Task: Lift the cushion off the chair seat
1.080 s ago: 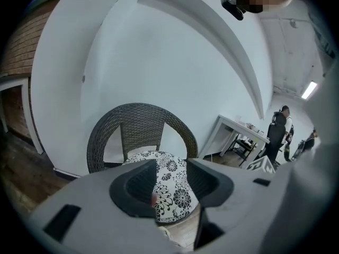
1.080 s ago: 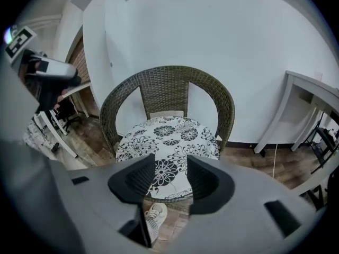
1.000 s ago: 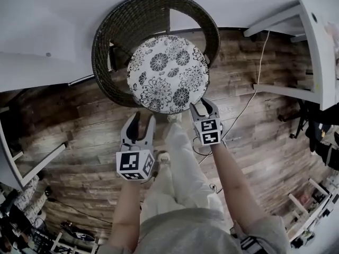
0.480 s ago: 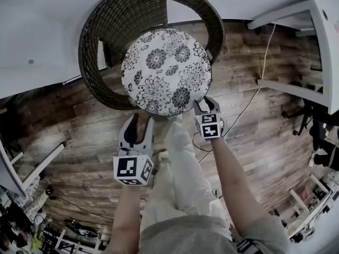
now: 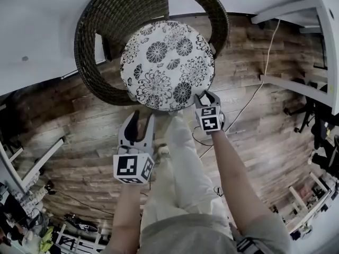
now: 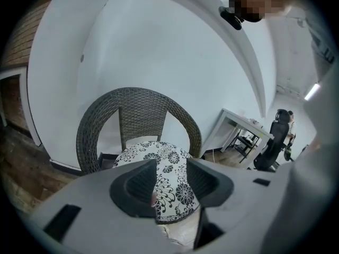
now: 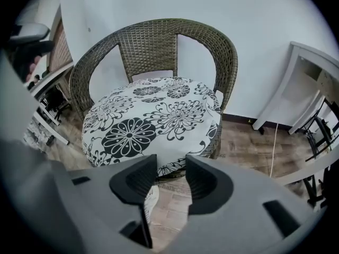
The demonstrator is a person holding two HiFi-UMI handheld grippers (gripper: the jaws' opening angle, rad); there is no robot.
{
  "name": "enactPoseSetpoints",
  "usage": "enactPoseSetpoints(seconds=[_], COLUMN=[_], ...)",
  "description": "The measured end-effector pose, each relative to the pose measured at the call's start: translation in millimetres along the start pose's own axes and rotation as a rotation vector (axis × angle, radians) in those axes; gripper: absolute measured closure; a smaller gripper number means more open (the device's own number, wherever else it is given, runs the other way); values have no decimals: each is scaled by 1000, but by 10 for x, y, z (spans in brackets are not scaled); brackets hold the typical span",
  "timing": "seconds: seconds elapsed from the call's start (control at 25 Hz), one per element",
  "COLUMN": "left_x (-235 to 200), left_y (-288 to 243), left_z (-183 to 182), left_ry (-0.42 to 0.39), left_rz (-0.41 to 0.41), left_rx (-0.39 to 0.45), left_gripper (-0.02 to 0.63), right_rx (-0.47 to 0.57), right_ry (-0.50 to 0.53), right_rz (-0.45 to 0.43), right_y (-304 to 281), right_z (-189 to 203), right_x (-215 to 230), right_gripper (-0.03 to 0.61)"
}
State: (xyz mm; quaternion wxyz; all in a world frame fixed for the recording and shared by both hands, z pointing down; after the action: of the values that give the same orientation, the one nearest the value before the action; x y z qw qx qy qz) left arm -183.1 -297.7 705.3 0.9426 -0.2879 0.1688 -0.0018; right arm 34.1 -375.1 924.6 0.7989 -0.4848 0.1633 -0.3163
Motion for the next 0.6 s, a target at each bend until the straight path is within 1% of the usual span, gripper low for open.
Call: enactPoseSetpoints(seconds=[0.12, 0.24, 0.32, 0.44, 0.6], left_x=[-11, -22, -40, -67, -79], left_y=[-3, 12, 26, 48, 78], left_z=[13, 22, 34, 38, 3], left_ry=[4, 8, 11, 10, 7], left_rz=[-5, -7, -11, -14, -15], left_rx=[-1, -5, -10, -13, -6], left_gripper=[445, 446, 446, 448, 449], right_rx=[-10, -20, -21, -19, -34], right_ry=[9, 21, 34, 80, 76], right_rz=[-2, -11, -28, -37, -24], right_y=[-26, -32, -37, -52, -50], right_z=[-3, -9, -15, -40, -66], right_x=[-9, -42, -92, -177, -188], right_gripper=[417, 440, 474, 540, 552])
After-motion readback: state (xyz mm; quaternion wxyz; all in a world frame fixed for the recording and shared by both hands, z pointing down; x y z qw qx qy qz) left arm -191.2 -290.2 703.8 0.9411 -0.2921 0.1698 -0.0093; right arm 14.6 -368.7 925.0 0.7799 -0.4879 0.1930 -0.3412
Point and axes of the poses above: the fingertips, and each gripper's own axes: y backward along the fingers, x to its right, z out of its underside, the point moved 3 cm from there along y, backward along the fingers, and after that the axes turned 1 degree about x, right-handed, at the moved point
